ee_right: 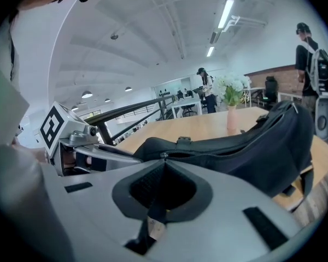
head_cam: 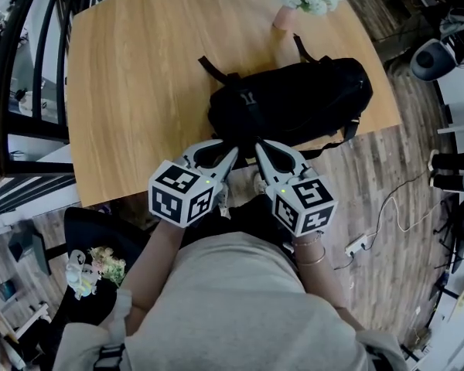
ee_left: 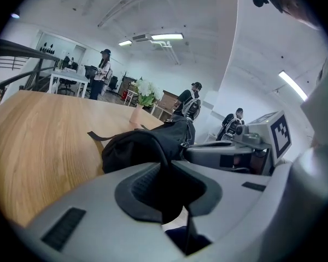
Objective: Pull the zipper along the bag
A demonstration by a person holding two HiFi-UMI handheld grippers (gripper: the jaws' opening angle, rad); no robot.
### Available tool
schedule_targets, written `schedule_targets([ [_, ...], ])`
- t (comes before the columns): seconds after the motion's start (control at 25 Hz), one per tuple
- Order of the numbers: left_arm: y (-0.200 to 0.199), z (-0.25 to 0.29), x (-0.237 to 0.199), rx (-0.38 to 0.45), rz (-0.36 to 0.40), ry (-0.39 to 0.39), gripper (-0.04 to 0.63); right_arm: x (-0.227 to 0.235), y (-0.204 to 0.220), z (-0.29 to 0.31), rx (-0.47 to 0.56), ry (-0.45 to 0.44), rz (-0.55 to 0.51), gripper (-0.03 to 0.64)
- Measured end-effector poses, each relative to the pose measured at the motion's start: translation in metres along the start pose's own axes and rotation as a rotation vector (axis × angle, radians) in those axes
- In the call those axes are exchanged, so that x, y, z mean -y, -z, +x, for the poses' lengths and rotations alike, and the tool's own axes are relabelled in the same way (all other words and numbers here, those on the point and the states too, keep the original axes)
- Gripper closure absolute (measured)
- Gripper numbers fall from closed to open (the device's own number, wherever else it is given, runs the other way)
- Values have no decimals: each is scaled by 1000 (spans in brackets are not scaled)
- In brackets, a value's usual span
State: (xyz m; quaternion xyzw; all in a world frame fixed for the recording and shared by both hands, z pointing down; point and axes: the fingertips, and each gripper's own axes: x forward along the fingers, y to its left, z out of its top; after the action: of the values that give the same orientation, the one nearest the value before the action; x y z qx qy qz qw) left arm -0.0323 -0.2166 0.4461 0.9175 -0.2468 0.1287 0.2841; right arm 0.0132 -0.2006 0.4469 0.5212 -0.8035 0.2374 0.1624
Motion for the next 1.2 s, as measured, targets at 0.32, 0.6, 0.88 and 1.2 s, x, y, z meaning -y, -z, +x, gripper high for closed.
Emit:
schedule_targets([
  [0.32,-4,-4,-5,60,-55,-126,541,17,-3,-8,-24,-84,-44,607],
  [0.6,-9,-13,-9,117,-90,-254,557,32,-10,-15,-34,-156,-89,606],
  [0.88,-8,-22,-12,160,-126,-375,558,62,-17,-25,-26,-172,-105,606],
  [1.2,-9,-26,-16,214,-167,-482,558,93,-26,-29,-19,-189,-121,606],
])
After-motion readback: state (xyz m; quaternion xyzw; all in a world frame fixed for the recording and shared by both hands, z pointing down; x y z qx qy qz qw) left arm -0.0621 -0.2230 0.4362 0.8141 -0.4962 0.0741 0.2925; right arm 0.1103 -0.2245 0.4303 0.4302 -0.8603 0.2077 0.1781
